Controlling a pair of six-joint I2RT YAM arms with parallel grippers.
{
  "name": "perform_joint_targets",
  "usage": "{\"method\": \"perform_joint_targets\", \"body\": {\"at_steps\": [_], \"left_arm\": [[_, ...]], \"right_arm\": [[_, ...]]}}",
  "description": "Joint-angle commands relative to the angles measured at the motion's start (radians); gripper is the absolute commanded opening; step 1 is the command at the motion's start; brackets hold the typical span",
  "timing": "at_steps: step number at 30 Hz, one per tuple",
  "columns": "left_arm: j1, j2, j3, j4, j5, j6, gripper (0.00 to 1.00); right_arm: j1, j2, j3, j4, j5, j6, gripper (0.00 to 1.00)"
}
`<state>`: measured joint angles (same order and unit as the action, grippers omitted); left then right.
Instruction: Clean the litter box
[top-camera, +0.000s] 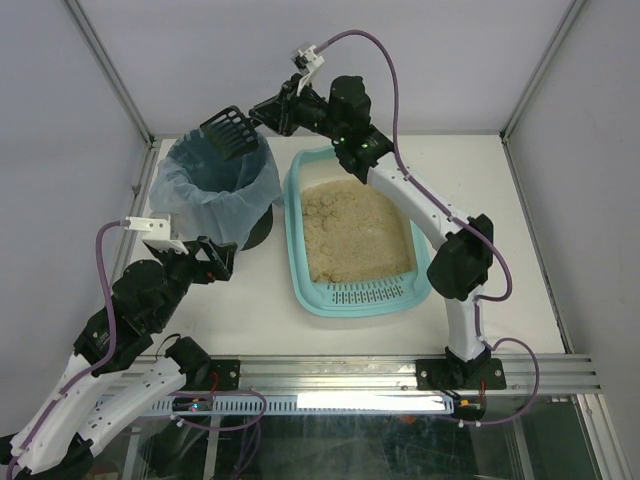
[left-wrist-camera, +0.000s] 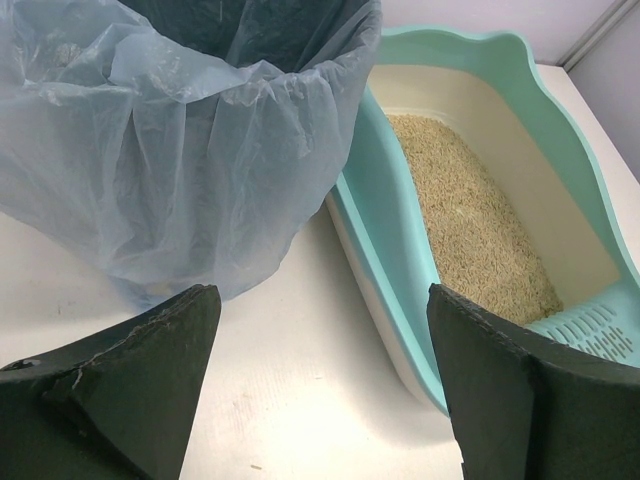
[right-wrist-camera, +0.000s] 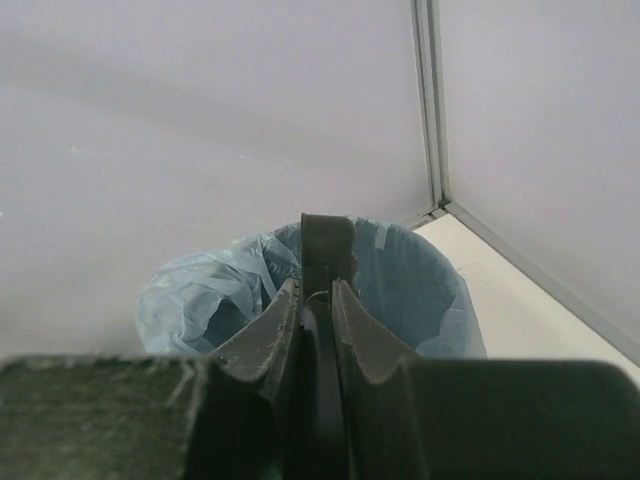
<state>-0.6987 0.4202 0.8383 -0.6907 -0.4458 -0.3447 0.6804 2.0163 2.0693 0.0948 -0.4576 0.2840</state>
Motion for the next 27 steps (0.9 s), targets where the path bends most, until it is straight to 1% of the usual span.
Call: {"method": "perform_joint_targets", "body": {"at_steps": [1,8,12,15,18,20,24,26,27], "left_arm": [[0.006,-0.011,0.000,0.033,-0.008,0.030,0.87],[0.006,0.004,-0.004,0.036,-0.007,0.030,0.87],[0.006,0.026,-0.004,0.049,0.012,0.033,0.88],[0.006,0.057,0.003,0.063,0.030,0.035,0.91],[0.005,0.115,0.037,0.081,0.065,0.034,0.89],[0.006,0.175,0.073,0.088,0.077,0.032,0.88],[0.003,0.270,0.126,0.134,0.131,0.027,0.86],[-0.005,0.306,0.127,0.179,0.154,0.022,0.86],[-0.018,0.342,0.129,0.194,0.154,0.021,0.86]], "right_arm": [[0.008,-0.031,0.056,0.007,-0.004,-0.145,0.00],[0.009,-0.084,0.051,0.011,0.076,-0.044,0.00],[0.007,-0.176,-0.008,0.003,0.126,-0.035,0.00],[0.000,-0.283,-0.109,-0.004,0.193,-0.037,0.00],[-0.020,-0.438,-0.263,-0.007,0.265,-0.056,0.00],[-0.034,-0.532,-0.366,-0.030,0.351,-0.072,0.00],[-0.064,-0.672,-0.523,-0.157,0.528,-0.095,0.00],[-0.086,-0.712,-0.564,-0.243,0.627,-0.094,0.00],[-0.099,-0.728,-0.584,-0.289,0.650,-0.087,0.00]]}}
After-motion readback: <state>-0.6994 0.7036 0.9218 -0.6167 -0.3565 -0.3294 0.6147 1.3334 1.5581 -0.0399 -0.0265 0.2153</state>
